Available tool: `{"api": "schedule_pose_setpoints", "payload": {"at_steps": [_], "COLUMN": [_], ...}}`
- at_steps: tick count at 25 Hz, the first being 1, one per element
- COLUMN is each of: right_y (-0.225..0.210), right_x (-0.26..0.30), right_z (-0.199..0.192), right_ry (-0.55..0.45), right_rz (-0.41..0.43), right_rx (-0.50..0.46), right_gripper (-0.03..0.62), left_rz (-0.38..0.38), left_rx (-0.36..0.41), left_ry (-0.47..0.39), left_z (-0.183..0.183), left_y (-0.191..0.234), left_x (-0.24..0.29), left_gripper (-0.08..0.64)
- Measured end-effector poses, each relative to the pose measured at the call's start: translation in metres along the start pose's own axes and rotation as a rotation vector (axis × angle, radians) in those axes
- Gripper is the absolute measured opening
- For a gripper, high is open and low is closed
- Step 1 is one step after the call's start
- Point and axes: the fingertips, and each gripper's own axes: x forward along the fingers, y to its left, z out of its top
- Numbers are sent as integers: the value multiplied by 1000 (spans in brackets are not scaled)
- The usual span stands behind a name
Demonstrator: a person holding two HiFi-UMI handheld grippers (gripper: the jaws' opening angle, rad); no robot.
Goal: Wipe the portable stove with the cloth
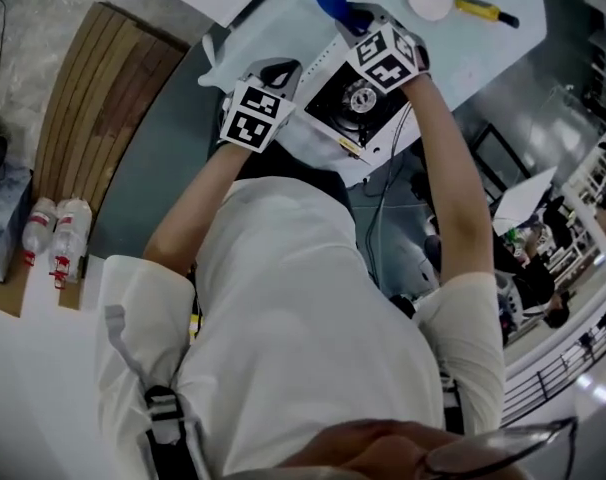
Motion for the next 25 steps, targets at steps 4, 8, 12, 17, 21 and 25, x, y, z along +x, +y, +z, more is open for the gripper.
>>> {"api": "schedule_pose_setpoints", "payload": {"at_steps": [4, 8, 12, 17, 21, 25], "right_y": [11, 13, 17, 24, 43, 52], "right_x": [13, 34, 50, 51, 50, 52], "right_z": [-2, -18, -32, -39, -36, -33], "right_ry": [45, 108, 175, 220, 250, 248], "right_rz": [21, 36, 71, 67, 97, 119], "right_rx": [-74, -97, -82, -130, -188, -132], "right_gripper": [91, 91, 91, 91, 91, 91], "left_rz": [17, 25, 37, 59, 58, 62], "left_rx": [-26, -44, -63, -103, -98, -82], "left_ry": [-5, -11, -18, -24, -9, -5], "left_z": [-9, -22, -32, -48, -57, -57], "left_y": [9, 11, 14, 10, 9, 12], "left_x": [-1, -3, -8, -13, -15, -15], "left_gripper": [32, 32, 32, 32, 32, 32]}}
